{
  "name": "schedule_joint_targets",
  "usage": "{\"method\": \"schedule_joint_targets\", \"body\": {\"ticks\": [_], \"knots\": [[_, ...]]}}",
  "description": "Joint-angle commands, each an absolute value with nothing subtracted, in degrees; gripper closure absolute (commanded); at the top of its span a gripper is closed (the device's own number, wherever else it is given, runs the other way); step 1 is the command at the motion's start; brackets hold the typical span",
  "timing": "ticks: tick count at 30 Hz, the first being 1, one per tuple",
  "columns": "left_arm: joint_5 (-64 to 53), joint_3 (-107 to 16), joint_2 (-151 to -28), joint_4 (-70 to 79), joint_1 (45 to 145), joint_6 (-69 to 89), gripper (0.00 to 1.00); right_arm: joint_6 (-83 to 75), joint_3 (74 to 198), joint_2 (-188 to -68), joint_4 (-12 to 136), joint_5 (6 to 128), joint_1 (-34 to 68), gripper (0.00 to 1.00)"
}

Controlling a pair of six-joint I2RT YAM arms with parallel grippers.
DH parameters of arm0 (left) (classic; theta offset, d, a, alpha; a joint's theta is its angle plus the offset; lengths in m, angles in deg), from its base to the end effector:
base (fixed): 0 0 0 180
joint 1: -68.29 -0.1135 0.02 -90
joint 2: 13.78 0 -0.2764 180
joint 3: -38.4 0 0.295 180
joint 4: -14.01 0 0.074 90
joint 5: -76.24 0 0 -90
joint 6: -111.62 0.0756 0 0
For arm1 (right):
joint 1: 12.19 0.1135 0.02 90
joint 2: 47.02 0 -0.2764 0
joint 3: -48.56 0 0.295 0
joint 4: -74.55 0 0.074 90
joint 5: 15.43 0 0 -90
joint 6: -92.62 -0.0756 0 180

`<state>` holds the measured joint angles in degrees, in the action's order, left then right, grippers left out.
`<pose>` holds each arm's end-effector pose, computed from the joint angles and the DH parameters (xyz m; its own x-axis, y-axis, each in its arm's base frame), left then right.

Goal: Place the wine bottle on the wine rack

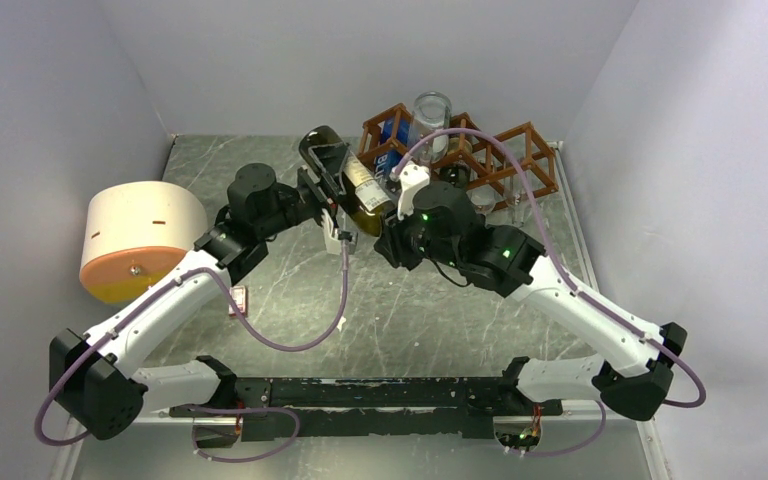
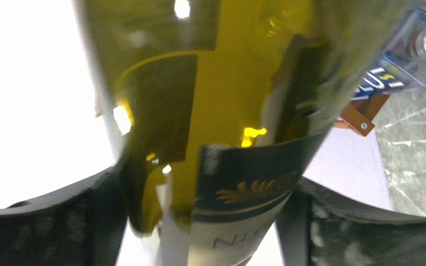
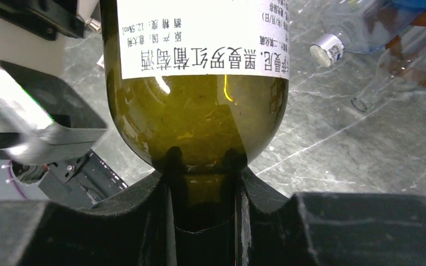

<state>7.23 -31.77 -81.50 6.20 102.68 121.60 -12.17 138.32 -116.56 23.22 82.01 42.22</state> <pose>0.2767 -0.2222 0.3684 0.8226 0.5513 0.1396 -0.0665 -0.1506 0.9864 0.1987 0.2608 0.3975 -0.4801 -0.2359 -0.8449 -0.6405 0.7524 0.1539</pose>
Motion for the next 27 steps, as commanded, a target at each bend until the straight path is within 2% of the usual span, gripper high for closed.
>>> {"method": "schedule_joint_targets", "body": {"ticks": [1, 12, 16, 21, 27], "knots": [[10.3, -32.3, -79.1, 17.5, 103.1, 113.6, 0.00, -12.1, 138.0, -113.5, 30.7, 89.7, 41.9, 1.00], [11.2, -29.0, -79.6, 23.3, 103.1, 111.3, 0.01, -10.8, 142.3, -110.7, 36.8, 107.9, 41.9, 1.00], [10.3, -28.7, -79.2, 26.9, 103.2, 105.4, 0.01, -9.2, 144.3, -111.8, 36.7, 112.7, 41.5, 1.00], [6.5, -27.6, -78.0, 37.4, 103.1, 84.7, 0.01, -7.9, 146.2, -113.8, 36.1, 113.3, 36.8, 1.00], [-5.7, -35.9, -80.2, 39.0, 103.1, 58.9, 0.01, -10.6, 145.4, -114.7, 35.0, 102.7, 20.1, 1.00]]}}
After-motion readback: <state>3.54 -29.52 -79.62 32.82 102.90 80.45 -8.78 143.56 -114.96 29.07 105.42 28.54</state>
